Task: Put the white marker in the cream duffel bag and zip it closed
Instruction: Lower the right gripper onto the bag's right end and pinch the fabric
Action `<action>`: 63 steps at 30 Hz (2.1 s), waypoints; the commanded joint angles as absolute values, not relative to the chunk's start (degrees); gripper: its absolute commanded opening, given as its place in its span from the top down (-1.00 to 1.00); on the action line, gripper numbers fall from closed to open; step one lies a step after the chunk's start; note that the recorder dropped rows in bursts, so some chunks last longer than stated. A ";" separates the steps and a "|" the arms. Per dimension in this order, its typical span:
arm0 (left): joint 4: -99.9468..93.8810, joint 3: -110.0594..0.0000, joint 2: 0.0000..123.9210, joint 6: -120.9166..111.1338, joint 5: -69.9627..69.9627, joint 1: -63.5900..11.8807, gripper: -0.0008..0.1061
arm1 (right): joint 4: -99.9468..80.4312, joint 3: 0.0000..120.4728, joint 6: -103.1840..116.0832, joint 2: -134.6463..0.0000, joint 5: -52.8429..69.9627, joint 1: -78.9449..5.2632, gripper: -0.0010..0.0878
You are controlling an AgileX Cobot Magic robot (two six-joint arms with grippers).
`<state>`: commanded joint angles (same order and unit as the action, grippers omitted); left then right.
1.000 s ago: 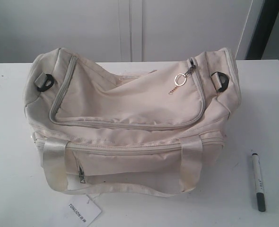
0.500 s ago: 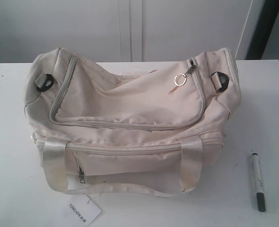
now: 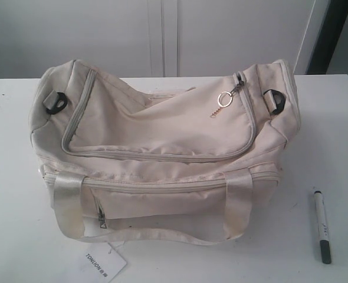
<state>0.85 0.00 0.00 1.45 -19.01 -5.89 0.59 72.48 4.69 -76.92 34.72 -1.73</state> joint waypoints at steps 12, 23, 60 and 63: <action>0.85 0.00 0.00 1.45 -19.01 -5.89 0.99 | 16.57 74.87 -7.79 -89.54 38.54 -1.73 0.98; 0.85 0.00 0.00 1.45 -19.01 -5.89 0.99 | 18.51 78.85 -7.79 -92.79 38.51 -2.38 0.61; 0.85 0.00 0.00 1.45 -19.01 -5.89 0.99 | 19.89 78.84 -7.35 -96.39 37.21 -4.02 0.03; 0.85 0.00 0.00 1.45 -19.01 -5.89 0.99 | 18.89 78.74 -7.12 -96.39 37.61 -4.02 -0.09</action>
